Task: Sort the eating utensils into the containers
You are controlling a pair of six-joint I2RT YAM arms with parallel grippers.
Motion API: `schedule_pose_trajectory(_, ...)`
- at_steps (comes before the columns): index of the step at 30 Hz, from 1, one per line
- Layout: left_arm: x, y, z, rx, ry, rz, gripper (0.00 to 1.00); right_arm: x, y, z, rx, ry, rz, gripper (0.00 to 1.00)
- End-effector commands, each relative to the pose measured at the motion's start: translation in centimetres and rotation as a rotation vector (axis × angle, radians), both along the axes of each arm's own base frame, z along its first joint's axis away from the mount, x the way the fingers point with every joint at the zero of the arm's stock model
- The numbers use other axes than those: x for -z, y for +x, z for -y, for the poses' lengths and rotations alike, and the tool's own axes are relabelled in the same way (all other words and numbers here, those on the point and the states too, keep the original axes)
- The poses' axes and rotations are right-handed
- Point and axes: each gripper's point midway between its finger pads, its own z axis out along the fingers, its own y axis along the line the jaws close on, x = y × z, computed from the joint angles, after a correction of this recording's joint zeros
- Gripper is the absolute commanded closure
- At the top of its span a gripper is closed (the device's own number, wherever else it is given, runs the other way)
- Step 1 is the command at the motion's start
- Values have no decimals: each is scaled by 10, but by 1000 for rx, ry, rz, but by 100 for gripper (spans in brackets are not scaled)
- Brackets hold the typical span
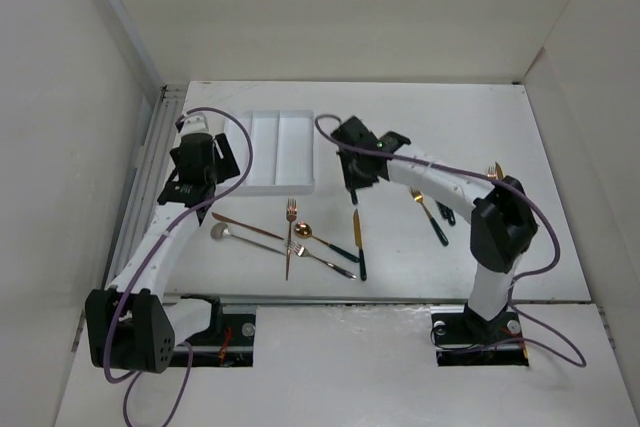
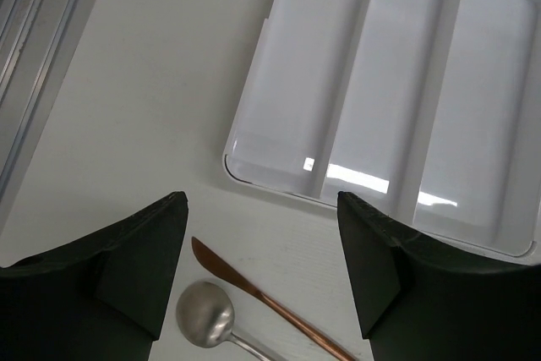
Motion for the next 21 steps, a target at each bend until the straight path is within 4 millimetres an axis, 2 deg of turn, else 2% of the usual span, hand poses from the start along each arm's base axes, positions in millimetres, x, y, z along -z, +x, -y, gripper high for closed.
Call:
schedule_pose_trajectory(1,-18,2,-1,-14,-9,80,31,-94,75,-60,22,200,275,100)
schedule_pose_trajectory(2,-18,2,-1,-14,-9,80,31,-79,85,-79,23,229,245,100)
schedule_pose_trajectory(3,-21,2,-1,-14,-10,91,31,-80,90,-98,-6,303,213,100)
schedule_pose_trajectory(4,-21,2,-2,-22,-5,91,30,-100,101,-116,-18,369,235,100)
schedule_pose_trajectory(5,-21,-1,-4,-30,-1,93,30,-72,104,-130,-24,373,170,100)
schedule_pose_trajectory(6,-21,-1,-4,-30,-1,93,30,-69,110,-136,-12,380,165,100)
schedule_pose_trajectory(7,-26,0,-6,-38,1,112,30,-82,119,-147,-10,418,184,100)
schedule_pose_trajectory(8,-26,0,-6,-38,1,112,30,-75,121,-152,-5,424,167,100)
schedule_pose_trajectory(9,-22,-2,-7,-46,7,104,29,-57,125,-157,20,421,140,100)
schedule_pose_trajectory(11,-20,-4,-9,-54,12,103,29,-51,127,-162,22,451,108,100)
schedule_pose_trajectory(12,-20,-4,-9,-54,12,103,29,-39,127,-163,33,441,89,100)
schedule_pose_trajectory(13,-23,-5,-9,-54,11,112,29,-39,127,-163,33,441,89,100)
schedule_pose_trajectory(14,-21,-5,-9,-54,11,112,29,-30,125,-163,31,432,69,100)
schedule_pose_trajectory(18,-18,-5,-9,-59,3,114,29,-12,121,-165,20,432,37,100)
schedule_pose_trajectory(21,-16,-4,-9,-59,4,105,29,-3,123,-165,15,444,13,96)
